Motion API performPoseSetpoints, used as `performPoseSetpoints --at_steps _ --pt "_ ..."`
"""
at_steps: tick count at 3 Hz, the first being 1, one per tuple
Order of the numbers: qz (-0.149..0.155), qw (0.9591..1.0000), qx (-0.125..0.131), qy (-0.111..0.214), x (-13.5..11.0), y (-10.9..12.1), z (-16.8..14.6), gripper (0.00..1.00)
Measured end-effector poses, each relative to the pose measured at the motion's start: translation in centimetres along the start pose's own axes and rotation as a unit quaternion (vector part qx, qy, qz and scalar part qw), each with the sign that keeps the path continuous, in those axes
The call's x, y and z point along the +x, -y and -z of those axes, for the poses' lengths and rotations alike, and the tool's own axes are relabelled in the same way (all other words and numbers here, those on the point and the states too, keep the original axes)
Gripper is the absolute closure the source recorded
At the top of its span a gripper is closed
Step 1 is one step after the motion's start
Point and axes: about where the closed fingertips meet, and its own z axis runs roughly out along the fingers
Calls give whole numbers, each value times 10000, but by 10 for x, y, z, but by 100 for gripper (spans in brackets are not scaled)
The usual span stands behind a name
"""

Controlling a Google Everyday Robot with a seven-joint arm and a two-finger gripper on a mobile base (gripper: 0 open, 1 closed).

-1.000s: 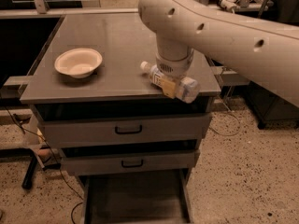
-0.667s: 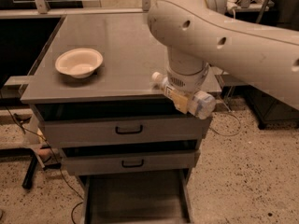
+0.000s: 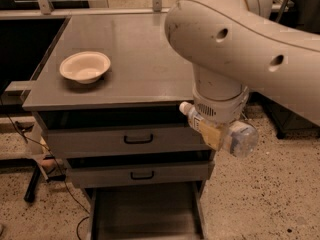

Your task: Place blue plastic bottle into bottom drawer

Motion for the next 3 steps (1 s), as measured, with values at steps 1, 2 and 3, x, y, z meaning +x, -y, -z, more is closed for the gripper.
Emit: performPoseSetpoints --at_steps 1,2,3 --pt "-21 10000 27 30 -2 1 -1 100" --pt "-149 9993 -322 111 0 -28 -27 100" --pt "-329 9937 -1060 164 -1 -91 -82 100"
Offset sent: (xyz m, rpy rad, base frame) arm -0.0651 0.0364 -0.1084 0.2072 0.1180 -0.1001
